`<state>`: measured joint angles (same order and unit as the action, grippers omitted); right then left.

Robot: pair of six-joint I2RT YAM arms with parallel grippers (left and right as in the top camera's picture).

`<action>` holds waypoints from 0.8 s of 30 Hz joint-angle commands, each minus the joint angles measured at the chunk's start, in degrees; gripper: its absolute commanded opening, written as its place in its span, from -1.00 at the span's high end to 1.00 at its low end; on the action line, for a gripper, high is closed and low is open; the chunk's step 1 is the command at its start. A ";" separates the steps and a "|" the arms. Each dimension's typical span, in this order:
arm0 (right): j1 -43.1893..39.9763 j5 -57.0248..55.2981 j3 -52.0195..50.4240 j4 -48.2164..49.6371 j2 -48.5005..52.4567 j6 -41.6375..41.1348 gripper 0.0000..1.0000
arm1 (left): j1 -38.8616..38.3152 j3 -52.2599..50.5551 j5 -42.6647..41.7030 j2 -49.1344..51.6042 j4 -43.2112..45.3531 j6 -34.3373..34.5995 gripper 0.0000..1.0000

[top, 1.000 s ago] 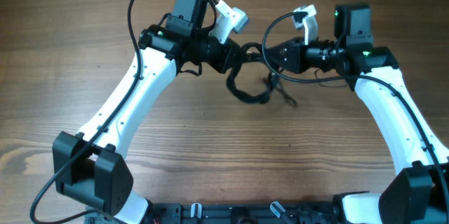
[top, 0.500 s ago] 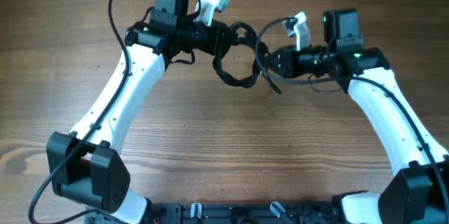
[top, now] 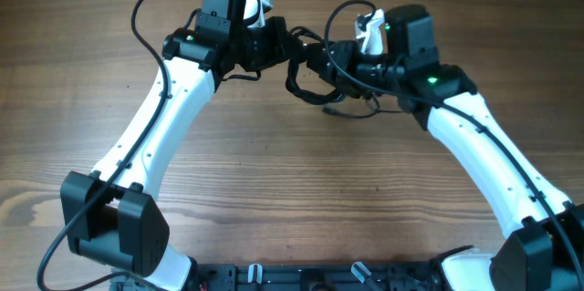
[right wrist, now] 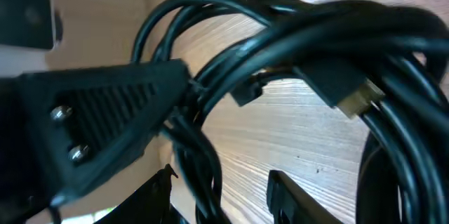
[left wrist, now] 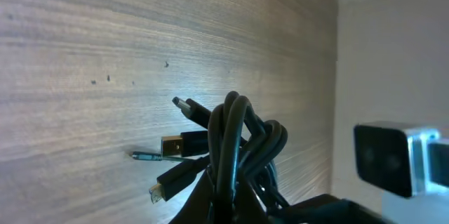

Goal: Untangle cables

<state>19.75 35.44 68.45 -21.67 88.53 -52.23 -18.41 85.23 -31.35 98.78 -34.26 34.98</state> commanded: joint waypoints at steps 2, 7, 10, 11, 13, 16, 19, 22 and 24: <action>0.17 -10.45 1.25 2.64 0.20 -6.75 0.17 | -0.50 0.59 -0.72 -0.50 0.15 4.96 0.92; 0.17 -10.99 1.25 6.93 2.16 -8.22 0.18 | -2.16 0.59 -0.70 -0.50 0.22 4.96 0.92; 0.17 -10.38 1.25 8.79 4.20 -8.87 0.21 | -2.75 0.59 -0.70 -0.50 0.22 4.96 0.92; 0.17 -10.38 1.25 9.35 4.92 -9.27 0.23 | -2.84 0.59 -0.72 -0.50 0.22 4.96 0.92; 0.17 -10.40 1.25 10.27 6.43 -9.38 0.27 | -2.86 0.59 -0.72 -0.50 0.22 4.96 0.92; 0.17 -10.62 1.25 12.13 8.85 -8.70 0.46 | -2.86 0.59 -2.80 -0.50 0.24 4.94 0.92; 0.17 -10.62 1.25 14.12 9.55 -6.82 0.55 | -2.86 0.59 -4.90 -0.50 0.24 4.92 0.92; 0.15 -10.64 1.25 15.58 9.75 -5.25 0.55 | -2.84 0.59 -7.76 -0.50 0.33 4.24 0.92; 0.15 -10.62 1.25 16.59 9.75 -3.78 0.58 | -2.84 0.59 -9.88 -0.50 0.44 4.20 0.92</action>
<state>19.94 26.52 68.55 -6.72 96.77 -59.88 -20.78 85.23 -31.64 99.00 -34.15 39.38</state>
